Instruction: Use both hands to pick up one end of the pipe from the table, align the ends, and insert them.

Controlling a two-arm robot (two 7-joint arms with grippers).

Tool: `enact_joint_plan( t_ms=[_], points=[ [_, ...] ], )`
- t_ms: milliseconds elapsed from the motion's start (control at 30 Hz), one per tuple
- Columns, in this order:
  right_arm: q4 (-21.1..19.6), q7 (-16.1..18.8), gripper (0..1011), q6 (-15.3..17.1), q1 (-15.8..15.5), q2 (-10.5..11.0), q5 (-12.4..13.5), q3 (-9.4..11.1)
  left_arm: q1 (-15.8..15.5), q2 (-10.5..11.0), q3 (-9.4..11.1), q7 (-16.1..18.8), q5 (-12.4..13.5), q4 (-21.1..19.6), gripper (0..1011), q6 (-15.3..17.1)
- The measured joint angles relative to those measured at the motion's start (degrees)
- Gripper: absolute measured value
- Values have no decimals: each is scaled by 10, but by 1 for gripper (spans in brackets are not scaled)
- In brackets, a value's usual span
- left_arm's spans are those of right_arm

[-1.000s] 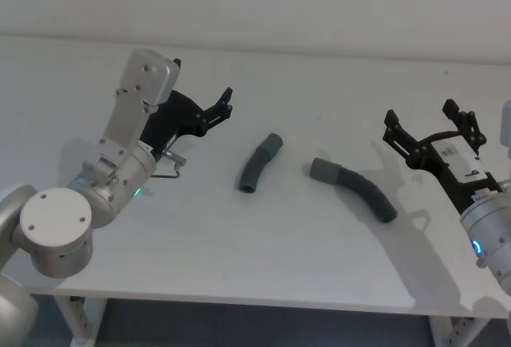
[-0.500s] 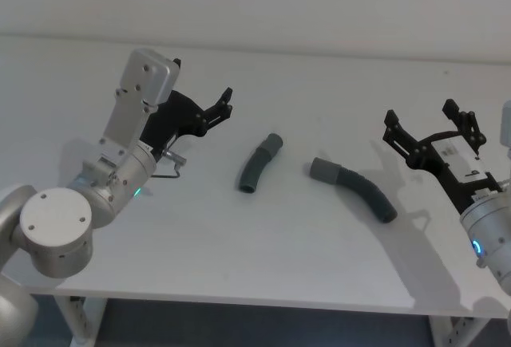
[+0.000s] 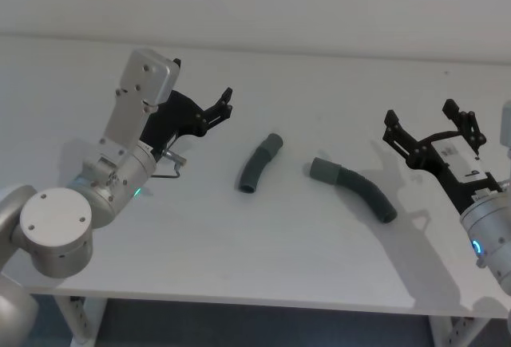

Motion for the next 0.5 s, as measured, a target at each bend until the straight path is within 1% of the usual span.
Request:
enact_joint_plan(
  t_ms=[367, 500],
  points=[
    [1, 2, 1001, 0, 1, 0, 0, 0, 0, 0, 0, -1, 0, -1, 1001, 1],
    [4, 12, 1001, 2, 5, 4, 0, -1, 0, 0, -1, -5, -3, -6, 1001, 9]
  ],
)
